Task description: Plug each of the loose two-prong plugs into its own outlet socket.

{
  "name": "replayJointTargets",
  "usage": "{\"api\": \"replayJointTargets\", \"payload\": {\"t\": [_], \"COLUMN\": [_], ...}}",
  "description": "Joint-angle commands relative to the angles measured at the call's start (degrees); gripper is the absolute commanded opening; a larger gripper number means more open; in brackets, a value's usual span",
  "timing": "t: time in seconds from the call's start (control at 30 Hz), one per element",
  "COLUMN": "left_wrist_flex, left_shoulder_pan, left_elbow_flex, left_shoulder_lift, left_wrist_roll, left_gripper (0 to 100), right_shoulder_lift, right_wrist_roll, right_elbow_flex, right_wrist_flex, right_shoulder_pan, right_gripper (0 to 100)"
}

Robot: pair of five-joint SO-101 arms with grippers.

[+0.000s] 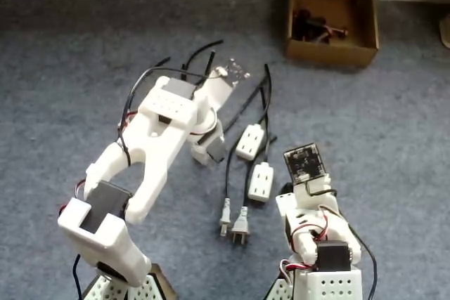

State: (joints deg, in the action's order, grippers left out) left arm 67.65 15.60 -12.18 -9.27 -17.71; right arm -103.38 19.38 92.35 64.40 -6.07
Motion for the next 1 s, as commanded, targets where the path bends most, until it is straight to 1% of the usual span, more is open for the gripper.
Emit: {"api": "replayJointTargets", "payload": {"t": [0.0, 0.1, 0.3, 0.47, 0.6, 0.77, 0.97], "left_wrist_flex": [-3.1, -6.2, -9.1, -9.2, -9.2, -8.9, -8.9], "left_shoulder_pan": [0.6, 0.6, -0.4, -0.9, -0.9, -1.0, -1.0], "left_elbow_flex": [-1.0, -3.3, -4.2, -4.2, -3.7, -1.8, -1.3], "left_shoulder_lift": [0.5, 0.5, 0.5, 0.3, -3.3, -5.9, -5.9], "left_wrist_roll": [0.1, -2.1, -2.5, -2.5, -2.5, -2.5, -2.5], "left_gripper": [31, 31, 30, 30, 30, 25, 24], "right_shoulder_lift": [-0.7, -0.7, -0.7, -0.7, -0.7, -0.7, -0.7], "right_wrist_roll": [0.8, 0.8, 0.8, 0.8, 0.8, 0.8, 0.8], "right_elbow_flex": [-0.4, -0.4, -0.4, -0.4, -0.4, -0.4, -0.4], "right_wrist_flex": [-0.1, 0.0, 0.0, 0.0, 0.0, 0.0, 0.0], "right_shoulder_pan": [-1.3, -1.3, -1.3, -1.3, -1.3, -1.3, -1.3], "right_gripper": [0.6, 0.6, 0.6, 0.6, 0.6, 0.6, 0.6]}}
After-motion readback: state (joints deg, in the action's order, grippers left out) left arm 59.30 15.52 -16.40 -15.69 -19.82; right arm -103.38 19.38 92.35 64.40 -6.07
